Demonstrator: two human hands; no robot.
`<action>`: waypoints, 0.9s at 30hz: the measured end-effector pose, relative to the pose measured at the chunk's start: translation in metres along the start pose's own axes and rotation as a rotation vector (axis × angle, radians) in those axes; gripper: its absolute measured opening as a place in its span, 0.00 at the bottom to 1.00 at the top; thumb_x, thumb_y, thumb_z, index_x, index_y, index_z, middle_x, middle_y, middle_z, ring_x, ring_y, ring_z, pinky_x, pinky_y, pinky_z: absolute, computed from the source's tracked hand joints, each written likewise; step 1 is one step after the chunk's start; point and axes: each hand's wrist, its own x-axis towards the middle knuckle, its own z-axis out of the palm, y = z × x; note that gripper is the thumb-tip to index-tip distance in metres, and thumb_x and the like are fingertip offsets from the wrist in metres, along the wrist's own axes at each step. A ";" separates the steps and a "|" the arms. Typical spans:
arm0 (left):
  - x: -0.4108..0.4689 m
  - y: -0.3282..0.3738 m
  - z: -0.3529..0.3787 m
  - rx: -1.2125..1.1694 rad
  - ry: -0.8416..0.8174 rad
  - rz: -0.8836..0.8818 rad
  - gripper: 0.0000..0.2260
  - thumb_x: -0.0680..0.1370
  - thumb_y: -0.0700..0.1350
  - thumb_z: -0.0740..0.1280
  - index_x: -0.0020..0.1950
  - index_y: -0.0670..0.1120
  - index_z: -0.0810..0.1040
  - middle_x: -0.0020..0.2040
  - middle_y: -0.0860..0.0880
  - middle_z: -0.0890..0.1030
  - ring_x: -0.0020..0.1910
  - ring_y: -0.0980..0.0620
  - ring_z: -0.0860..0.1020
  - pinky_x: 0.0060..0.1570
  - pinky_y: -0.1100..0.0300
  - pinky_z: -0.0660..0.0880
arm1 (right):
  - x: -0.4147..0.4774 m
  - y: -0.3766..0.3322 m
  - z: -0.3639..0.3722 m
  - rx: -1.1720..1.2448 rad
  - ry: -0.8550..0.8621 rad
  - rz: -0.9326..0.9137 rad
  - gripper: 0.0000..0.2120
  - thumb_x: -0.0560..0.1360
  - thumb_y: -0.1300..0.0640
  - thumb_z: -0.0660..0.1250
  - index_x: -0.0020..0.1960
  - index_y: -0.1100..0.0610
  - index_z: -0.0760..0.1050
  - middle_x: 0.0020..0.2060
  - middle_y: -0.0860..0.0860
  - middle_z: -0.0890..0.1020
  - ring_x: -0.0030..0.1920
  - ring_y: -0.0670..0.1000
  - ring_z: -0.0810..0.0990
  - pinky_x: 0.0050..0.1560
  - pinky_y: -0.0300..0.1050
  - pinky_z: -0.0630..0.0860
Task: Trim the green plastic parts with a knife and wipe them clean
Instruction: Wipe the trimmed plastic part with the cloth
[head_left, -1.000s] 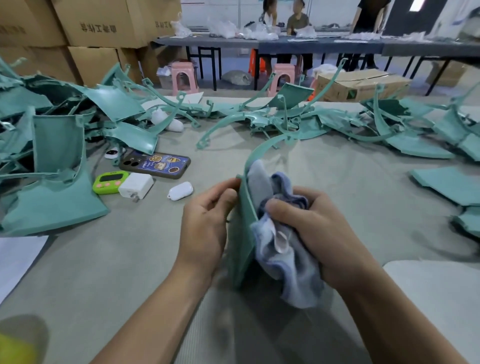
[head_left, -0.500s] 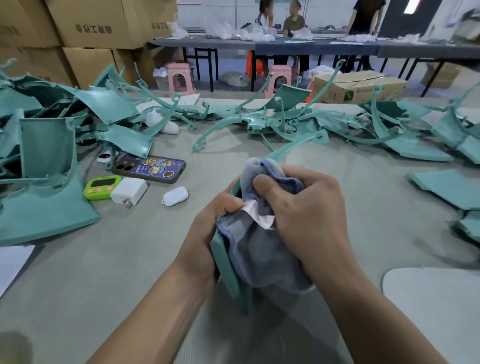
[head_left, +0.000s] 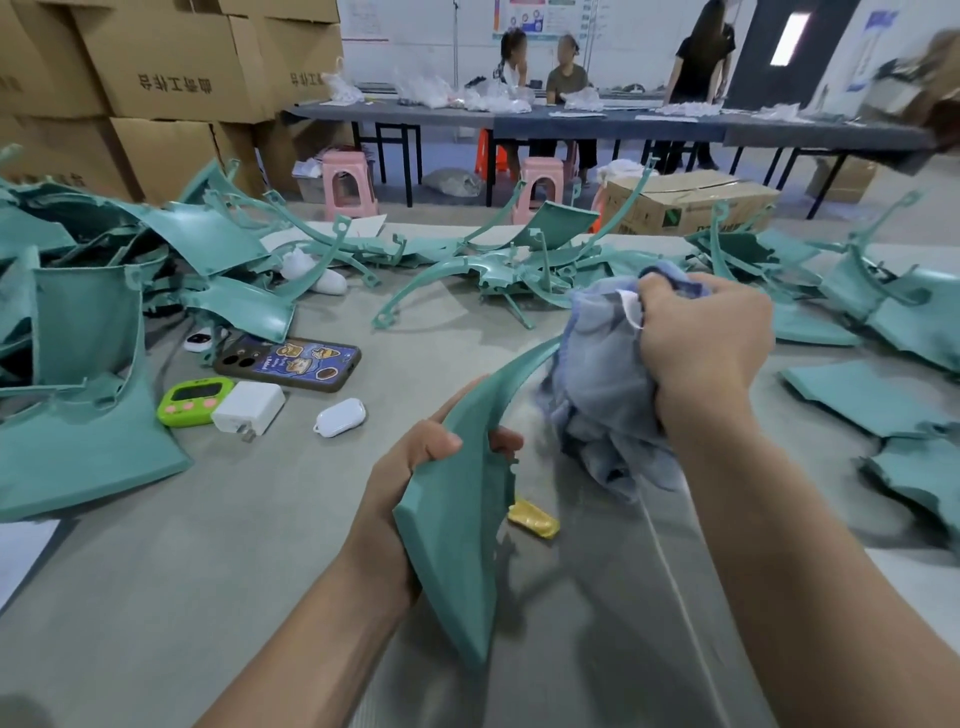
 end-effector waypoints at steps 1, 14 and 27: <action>0.001 0.000 -0.001 -0.031 0.009 -0.009 0.30 0.65 0.47 0.64 0.68 0.48 0.79 0.56 0.41 0.78 0.47 0.42 0.74 0.42 0.51 0.73 | 0.005 0.003 -0.002 -0.027 0.030 -0.001 0.15 0.72 0.47 0.73 0.32 0.55 0.77 0.25 0.44 0.77 0.30 0.48 0.76 0.31 0.41 0.66; 0.005 0.014 -0.024 -0.390 0.041 -0.061 0.23 0.72 0.46 0.56 0.57 0.39 0.84 0.56 0.41 0.83 0.50 0.42 0.83 0.52 0.50 0.81 | -0.124 0.023 -0.003 -0.301 -0.618 -0.546 0.19 0.73 0.55 0.70 0.64 0.47 0.77 0.57 0.47 0.83 0.59 0.49 0.76 0.53 0.38 0.65; -0.008 0.028 -0.036 -0.153 0.057 0.058 0.22 0.71 0.38 0.60 0.62 0.39 0.82 0.59 0.36 0.83 0.53 0.38 0.83 0.56 0.47 0.80 | -0.107 0.004 -0.027 0.419 -1.123 0.601 0.08 0.80 0.65 0.64 0.54 0.67 0.80 0.32 0.54 0.81 0.26 0.46 0.75 0.26 0.38 0.76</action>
